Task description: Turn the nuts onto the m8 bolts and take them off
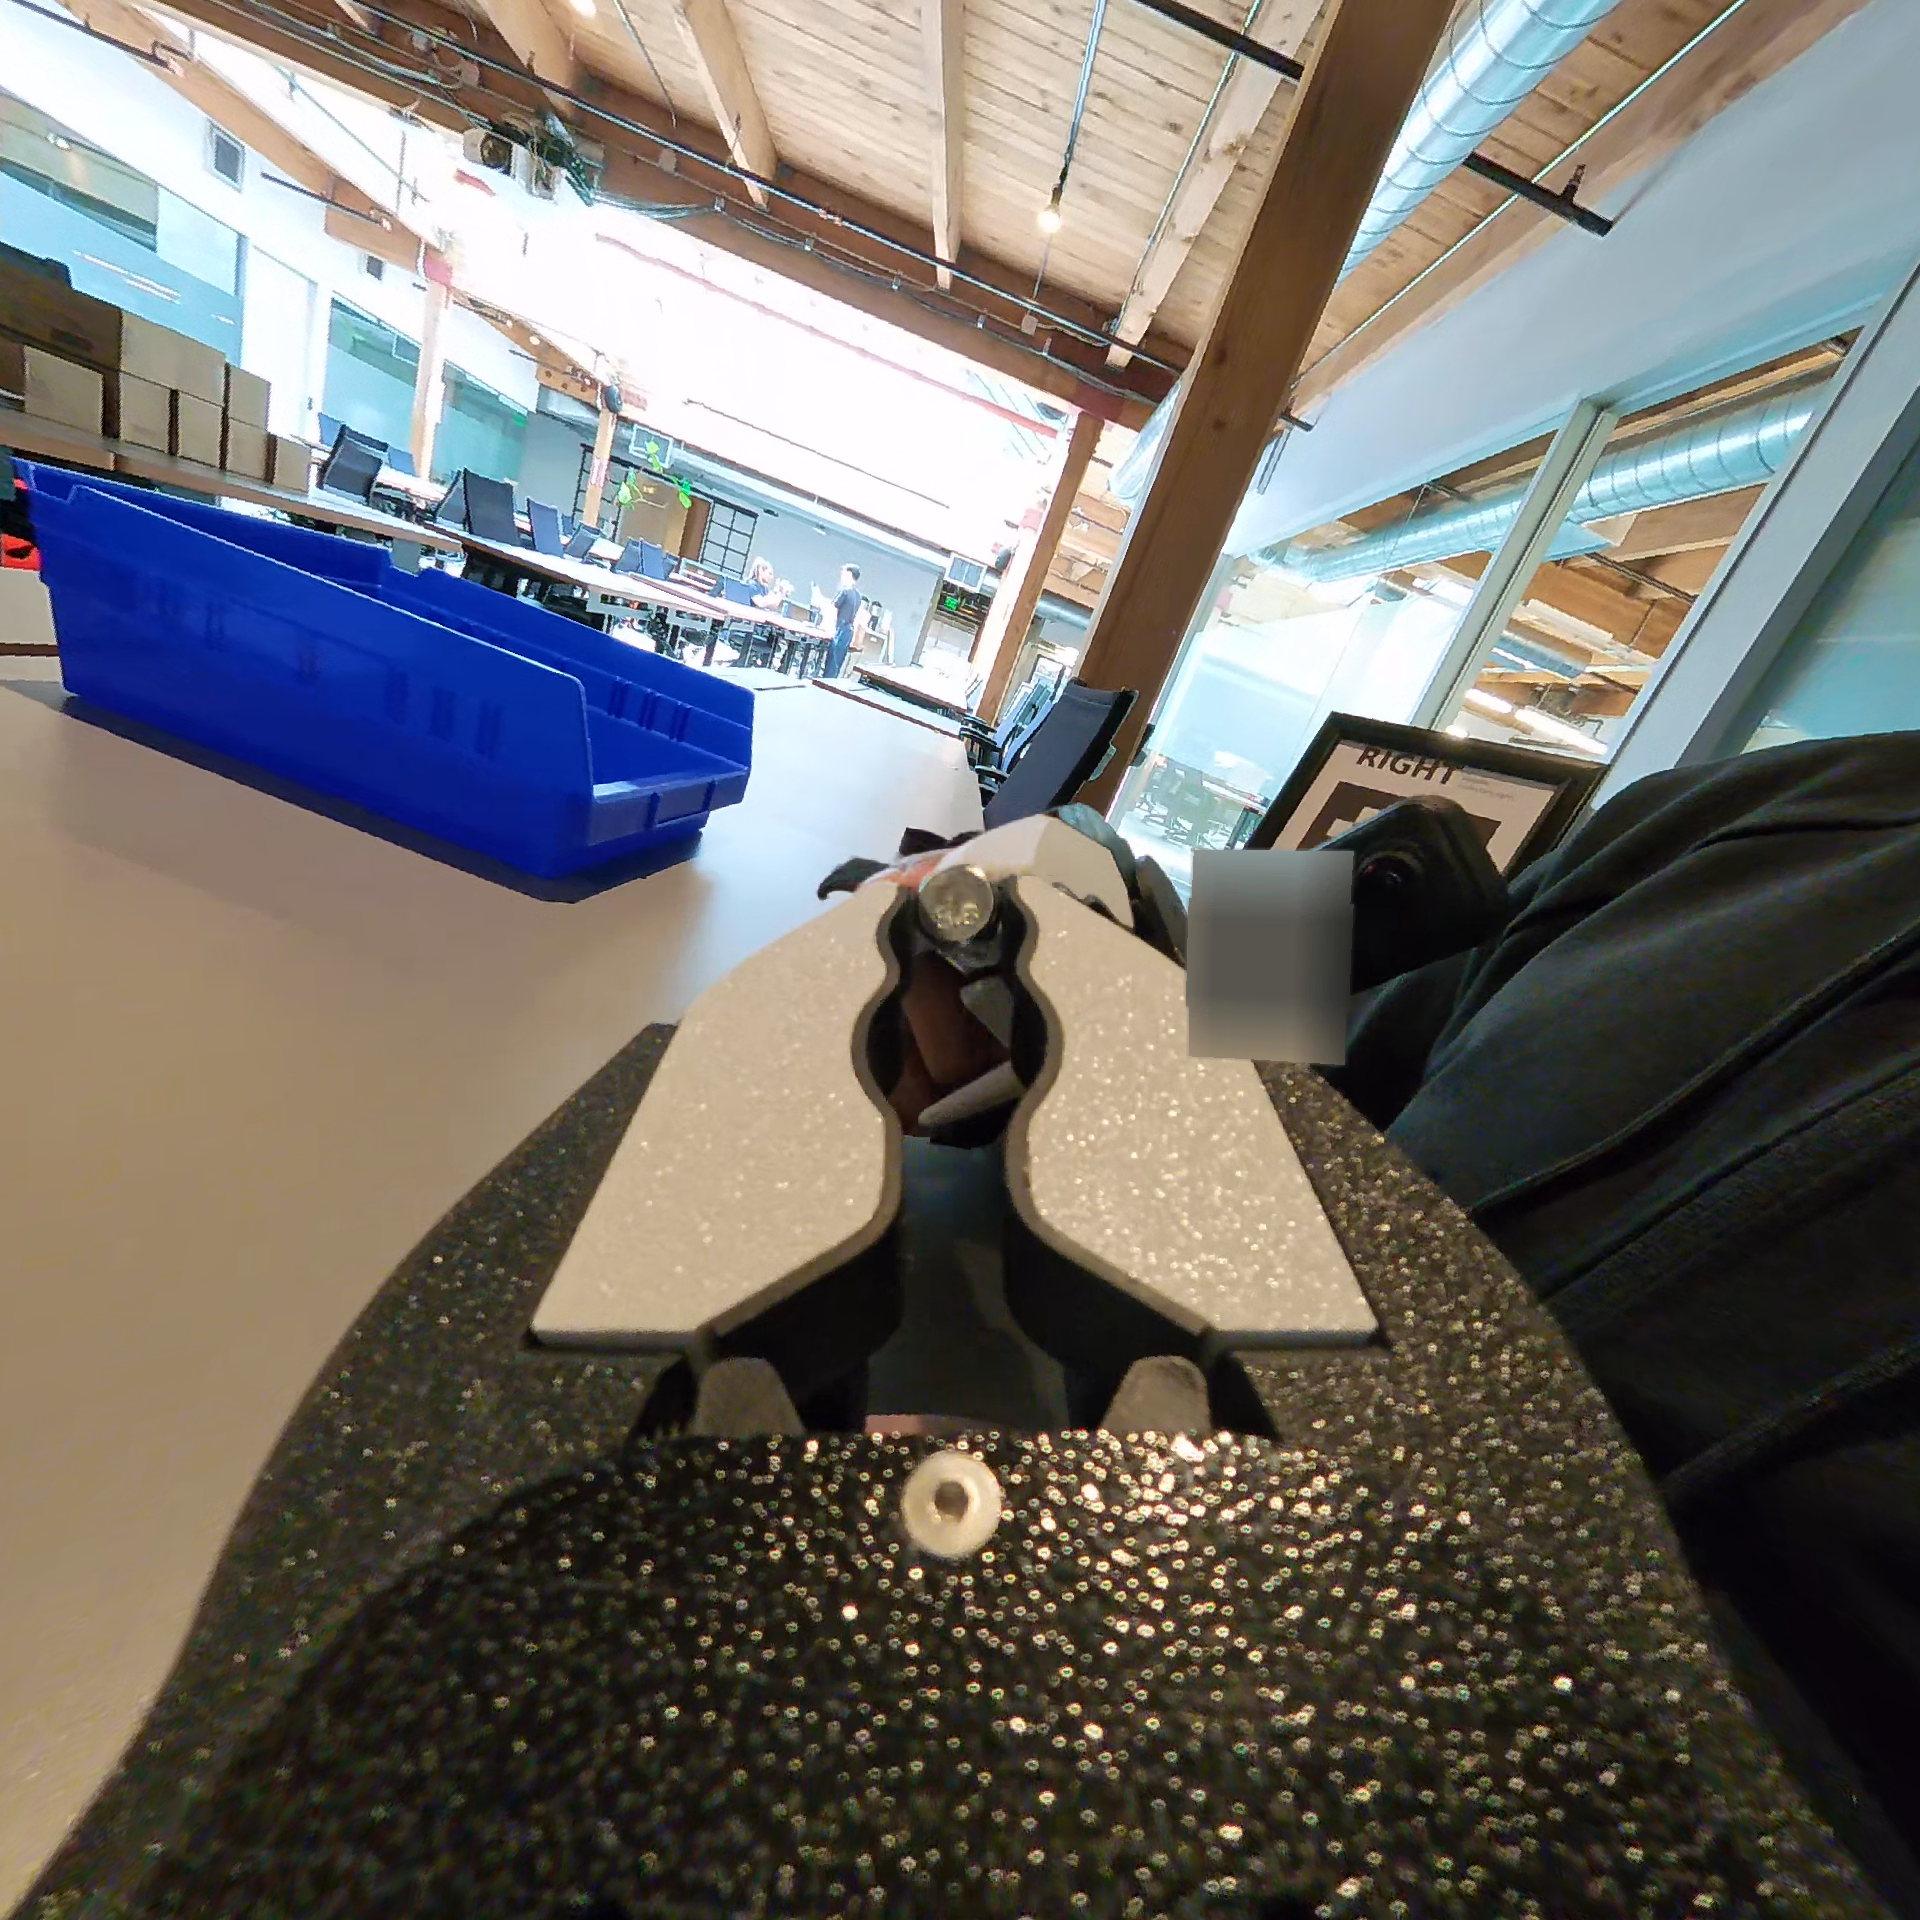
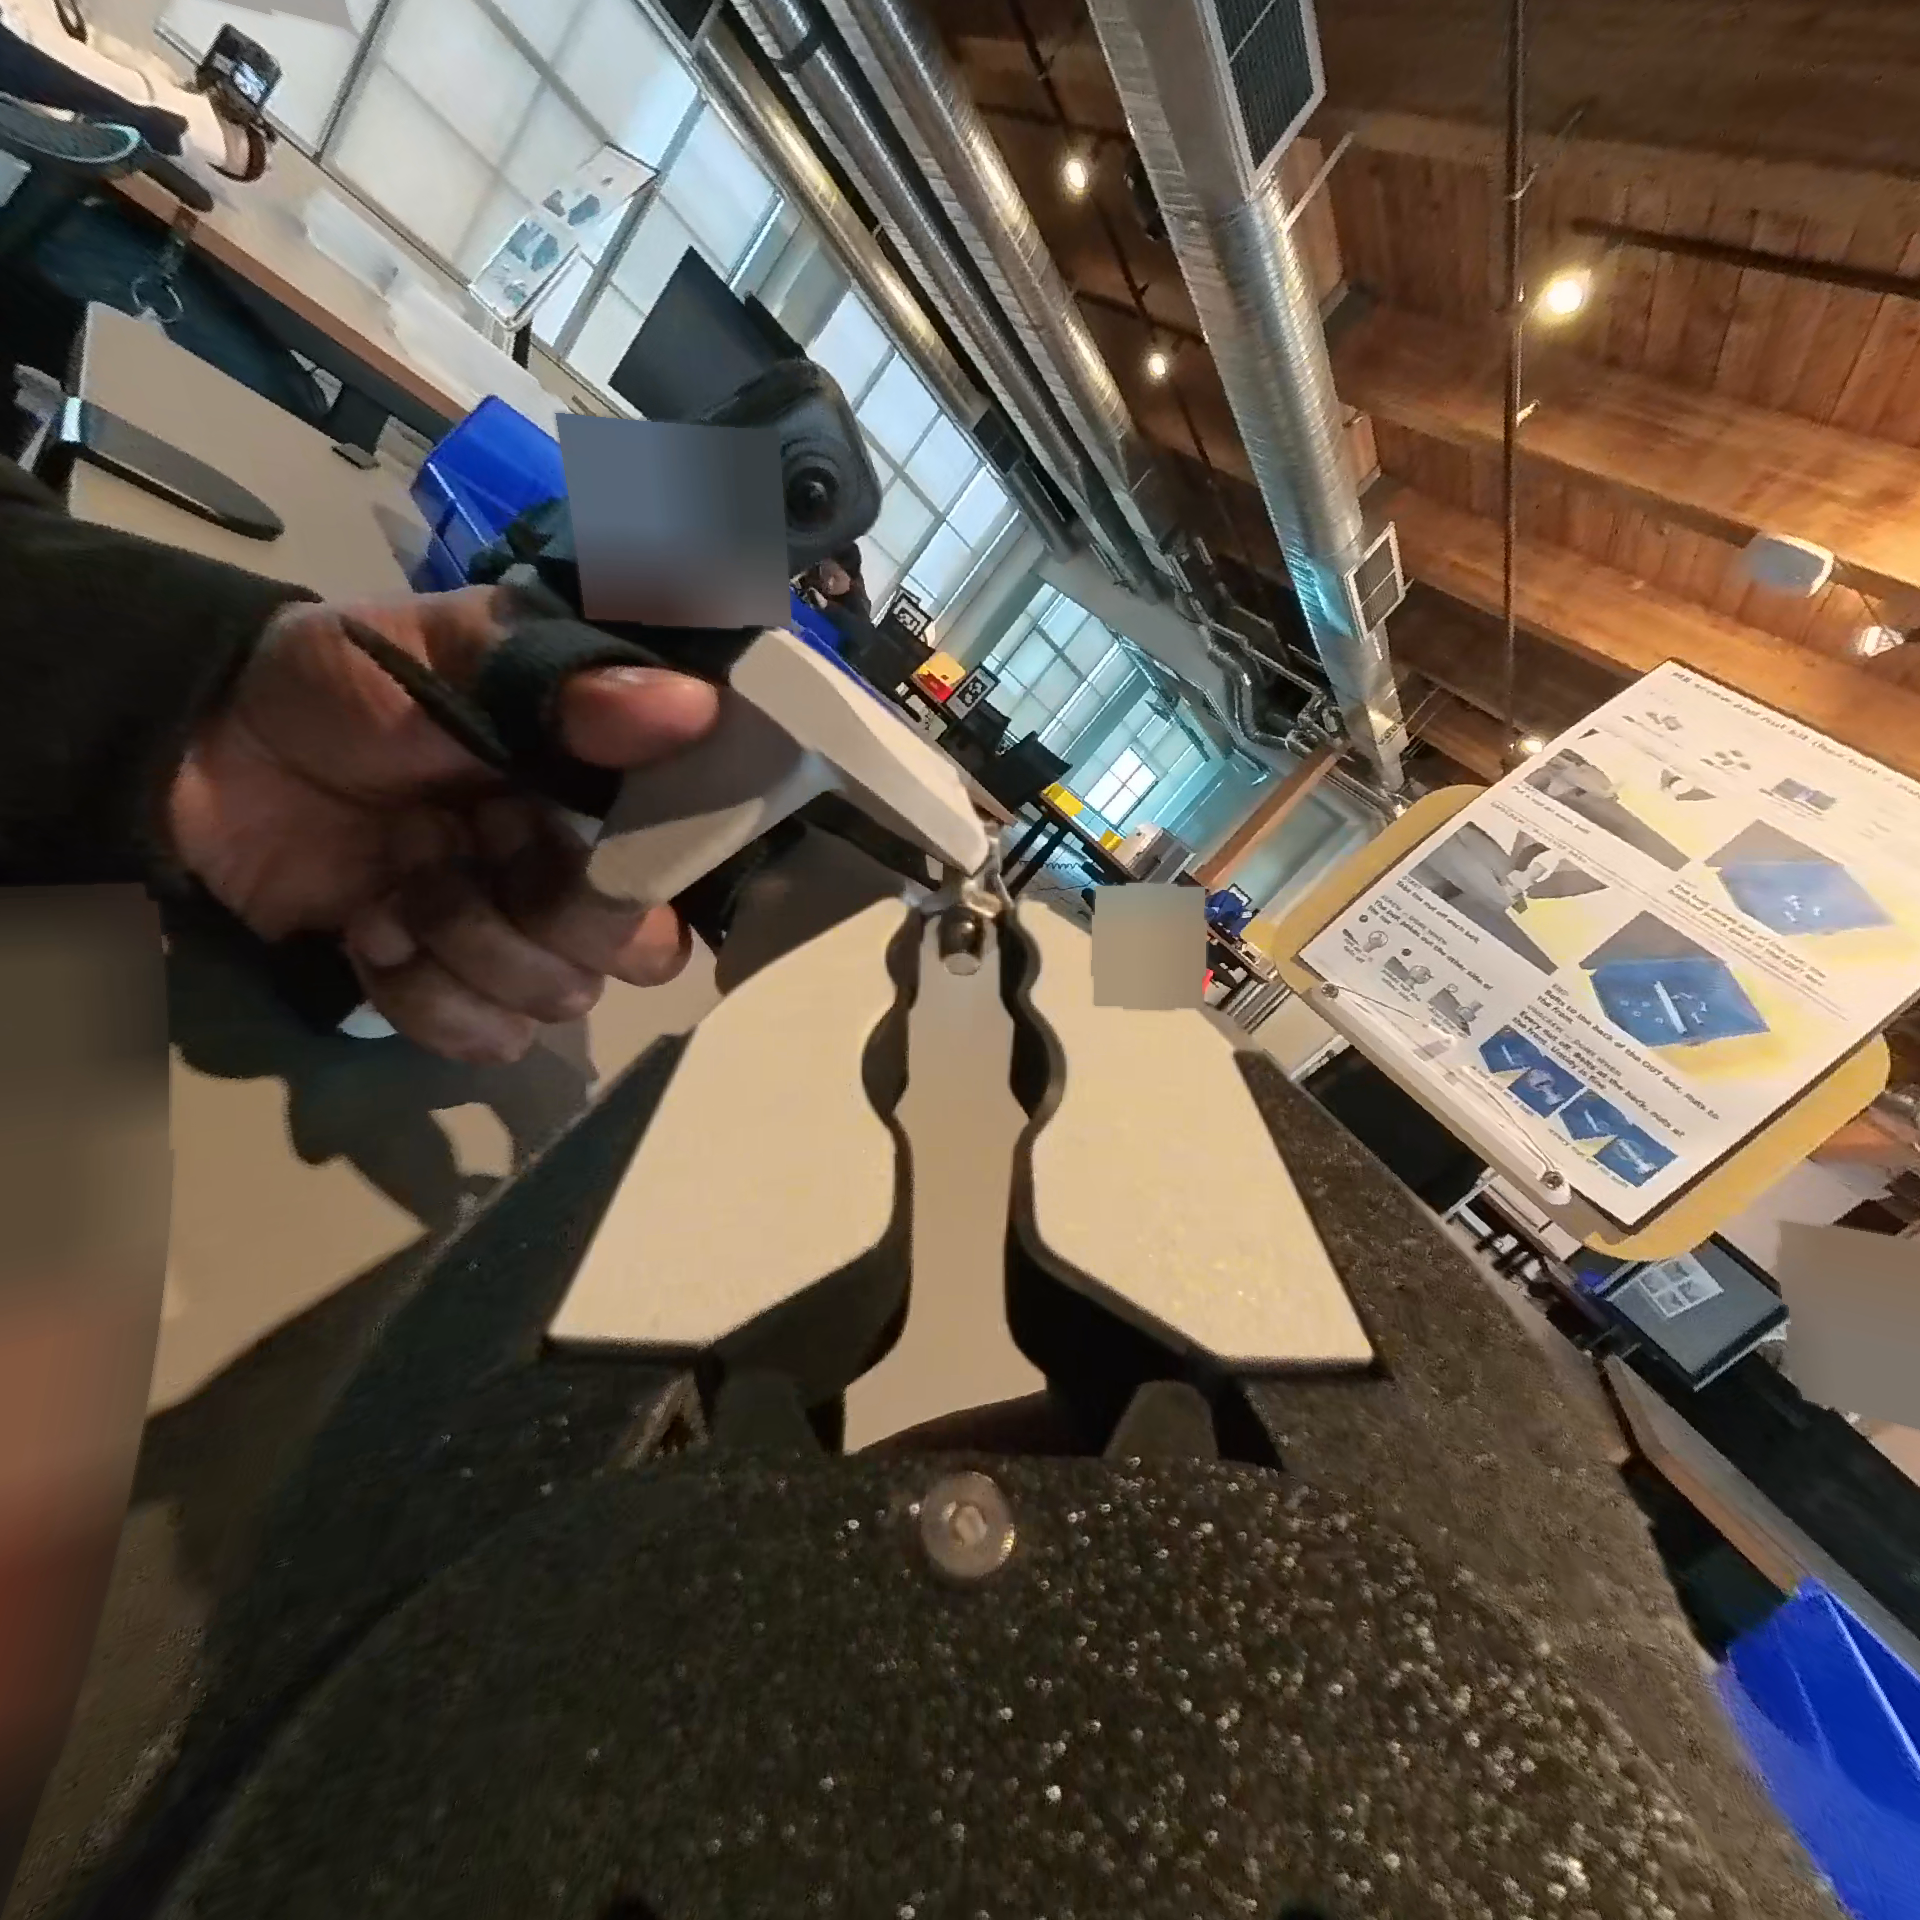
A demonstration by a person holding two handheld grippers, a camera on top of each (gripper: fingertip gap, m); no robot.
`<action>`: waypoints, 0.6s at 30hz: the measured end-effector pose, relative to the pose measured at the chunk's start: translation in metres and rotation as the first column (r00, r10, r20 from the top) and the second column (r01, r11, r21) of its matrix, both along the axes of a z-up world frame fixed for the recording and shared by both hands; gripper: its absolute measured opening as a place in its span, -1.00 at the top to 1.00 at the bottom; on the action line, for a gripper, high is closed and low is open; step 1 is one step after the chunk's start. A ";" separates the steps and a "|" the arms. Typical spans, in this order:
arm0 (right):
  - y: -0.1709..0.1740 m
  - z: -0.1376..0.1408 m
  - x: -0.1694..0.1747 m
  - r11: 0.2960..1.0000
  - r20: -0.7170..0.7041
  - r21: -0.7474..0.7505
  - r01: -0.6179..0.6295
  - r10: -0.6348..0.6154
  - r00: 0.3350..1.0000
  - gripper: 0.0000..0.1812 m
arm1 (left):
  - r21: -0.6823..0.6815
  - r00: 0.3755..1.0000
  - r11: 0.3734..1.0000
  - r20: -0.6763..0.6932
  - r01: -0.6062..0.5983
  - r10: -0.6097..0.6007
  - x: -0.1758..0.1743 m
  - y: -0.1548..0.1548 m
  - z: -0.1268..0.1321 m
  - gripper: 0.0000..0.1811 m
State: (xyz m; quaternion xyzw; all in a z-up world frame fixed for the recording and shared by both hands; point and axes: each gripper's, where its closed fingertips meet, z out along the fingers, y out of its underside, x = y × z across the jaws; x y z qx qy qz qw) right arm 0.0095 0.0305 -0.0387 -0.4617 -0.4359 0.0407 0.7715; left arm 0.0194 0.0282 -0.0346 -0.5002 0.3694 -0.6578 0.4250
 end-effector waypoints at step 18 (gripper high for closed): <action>0.040 0.052 0.093 0.962 -0.057 -0.007 0.271 -0.271 0.961 0.85 | -0.049 0.998 0.998 0.056 -0.031 0.033 -0.004 0.007 0.006 0.65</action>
